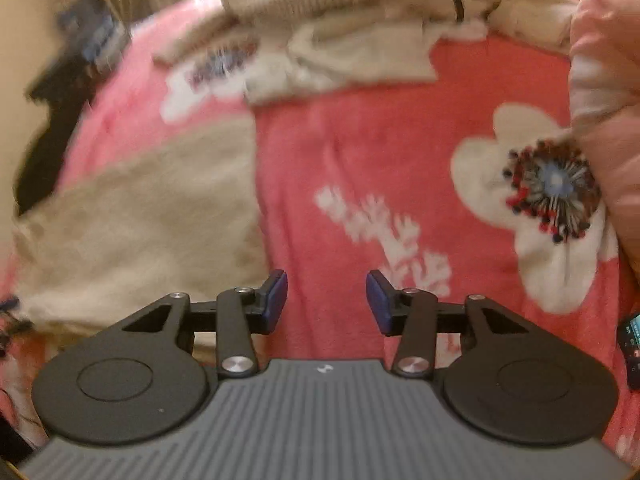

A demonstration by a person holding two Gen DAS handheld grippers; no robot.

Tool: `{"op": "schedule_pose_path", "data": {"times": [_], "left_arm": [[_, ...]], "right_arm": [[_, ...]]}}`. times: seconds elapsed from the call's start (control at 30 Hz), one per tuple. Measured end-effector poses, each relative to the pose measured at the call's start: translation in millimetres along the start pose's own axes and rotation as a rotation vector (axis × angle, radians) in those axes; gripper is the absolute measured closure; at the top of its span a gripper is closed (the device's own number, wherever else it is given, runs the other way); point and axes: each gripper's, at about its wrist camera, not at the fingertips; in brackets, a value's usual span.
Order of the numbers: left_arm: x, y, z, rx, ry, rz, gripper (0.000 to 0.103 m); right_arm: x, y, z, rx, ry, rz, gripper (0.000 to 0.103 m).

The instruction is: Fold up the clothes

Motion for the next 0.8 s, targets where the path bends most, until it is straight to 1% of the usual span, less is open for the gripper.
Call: {"op": "schedule_pose_path", "data": {"times": [0.03, 0.1, 0.17, 0.2, 0.3, 0.33, 0.4, 0.47, 0.5, 0.53, 0.57, 0.63, 0.77, 0.8], "left_arm": [[0, -9, 10, 0.0, -0.031, -0.018, 0.037], [1, -25, 33, -0.022, -0.117, -0.051, 0.036], [2, -38, 62, -0.04, -0.235, -0.082, 0.033], [2, -39, 75, -0.042, -0.292, -0.082, 0.033], [0, -31, 113, -0.073, -0.459, -0.057, 0.033], [-1, -23, 123, -0.094, -0.503, -0.031, 0.033], [-3, -6, 139, -0.135, -0.58, 0.015, 0.033], [-3, 7, 147, -0.164, -0.6, 0.045, 0.033], [-2, 14, 151, -0.18, -0.609, 0.06, 0.033], [0, 21, 154, -0.201, -0.605, 0.077, 0.032], [1, 27, 155, -0.22, -0.599, 0.09, 0.032], [3, 39, 156, -0.249, -0.586, 0.119, 0.031], [8, 63, 155, -0.288, -0.553, 0.178, 0.031], [9, 69, 154, -0.294, -0.54, 0.187, 0.03]], "right_arm": [[3, -5, 6, 0.039, -0.005, -0.021, 0.06], [8, -14, 36, 0.12, -0.076, -0.069, 0.06], [11, -13, 80, 0.206, -0.187, -0.108, 0.059], [12, -11, 103, 0.252, -0.242, -0.121, 0.057], [9, 5, 178, 0.393, -0.437, -0.119, 0.049], [3, 13, 207, 0.422, -0.527, -0.11, 0.047], [-14, 22, 252, 0.461, -0.695, -0.09, 0.043], [-36, 32, 295, 0.498, -0.863, -0.07, 0.037], [-47, 35, 310, 0.509, -0.922, -0.059, 0.033], [-59, 38, 324, 0.518, -0.979, -0.047, 0.032], [-68, 43, 334, 0.512, -1.011, -0.047, 0.03], [-83, 51, 349, 0.495, -1.059, -0.06, 0.023], [-109, 66, 363, 0.472, -1.118, -0.111, 0.022], [-115, 71, 367, 0.442, -1.131, -0.121, 0.021]]}}
Point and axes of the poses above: each gripper's, at about its wrist camera, not at the fingertips, and y roughly the way its jaws point, z to its left, x to its top, and after that the axes turned 3 degrees about z, right-handed
